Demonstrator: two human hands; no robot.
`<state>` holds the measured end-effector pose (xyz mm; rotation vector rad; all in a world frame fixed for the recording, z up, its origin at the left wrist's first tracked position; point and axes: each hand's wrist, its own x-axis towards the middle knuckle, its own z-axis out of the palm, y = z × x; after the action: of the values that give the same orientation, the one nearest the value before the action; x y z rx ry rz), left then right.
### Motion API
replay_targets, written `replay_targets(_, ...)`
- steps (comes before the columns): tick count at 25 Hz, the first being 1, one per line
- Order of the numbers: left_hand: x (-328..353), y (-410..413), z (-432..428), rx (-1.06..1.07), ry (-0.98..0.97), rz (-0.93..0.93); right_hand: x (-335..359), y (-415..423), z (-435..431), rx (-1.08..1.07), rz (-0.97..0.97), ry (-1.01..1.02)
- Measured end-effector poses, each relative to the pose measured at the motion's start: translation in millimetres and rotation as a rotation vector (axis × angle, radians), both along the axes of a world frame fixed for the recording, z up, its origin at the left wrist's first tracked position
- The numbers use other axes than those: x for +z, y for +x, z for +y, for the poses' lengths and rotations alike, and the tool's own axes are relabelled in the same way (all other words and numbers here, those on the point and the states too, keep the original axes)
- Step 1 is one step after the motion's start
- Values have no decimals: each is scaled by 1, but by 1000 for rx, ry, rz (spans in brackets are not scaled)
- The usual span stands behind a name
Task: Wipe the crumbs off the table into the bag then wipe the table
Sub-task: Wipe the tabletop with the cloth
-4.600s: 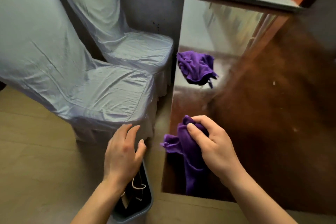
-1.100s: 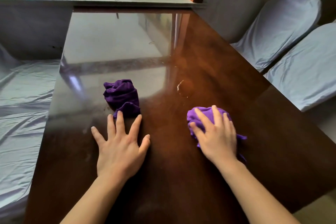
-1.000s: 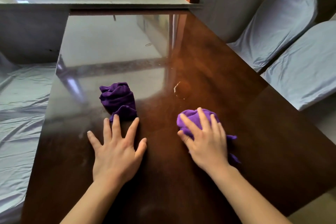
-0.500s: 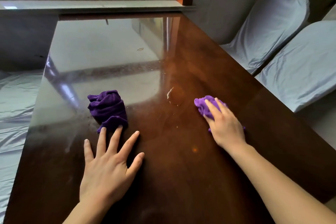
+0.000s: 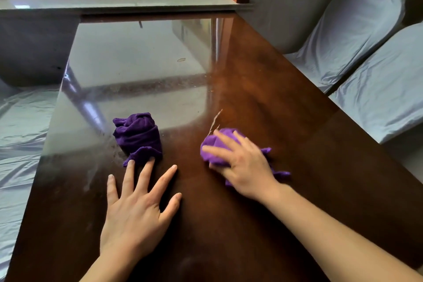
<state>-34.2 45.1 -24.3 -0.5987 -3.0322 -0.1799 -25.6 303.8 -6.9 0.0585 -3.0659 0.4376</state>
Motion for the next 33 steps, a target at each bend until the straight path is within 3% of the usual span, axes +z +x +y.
replay_targets(3,1,0,0,9,10,4,-5,23,9,94,-17,10)
replay_targets(7,2,0,-1,6,17,-2,2,-1,28,-47,107,-46)
replay_targets(11,3,0,0,12,23,2,9,-30,48,-405,334,-596)
replay_targets(13,3,-1,0,15,19,2,22,-58,63,-532,331,-839)
replay_targets(15,3,0,0,13,17,1,30,-88,65,-524,240,-922)
replay_targets(16,3,0,0,17,15,1,27,-102,61,-495,170,-867)
replay_targets(19,4,-1,1,20,13,-8,10,-119,40,-361,-84,-373)
replay_targets(21,4,-1,1,16,6,-13,6,-108,30,-223,-103,-199)
replay_targets(24,7,0,0,21,5,-14,9,-77,25,-45,-77,-115)
replay_targets(30,6,2,0,21,-4,-27,9,-10,9,56,-23,-145)
replay_targets(33,5,-1,1,18,-9,-30,14,-10,3,22,-7,-60)
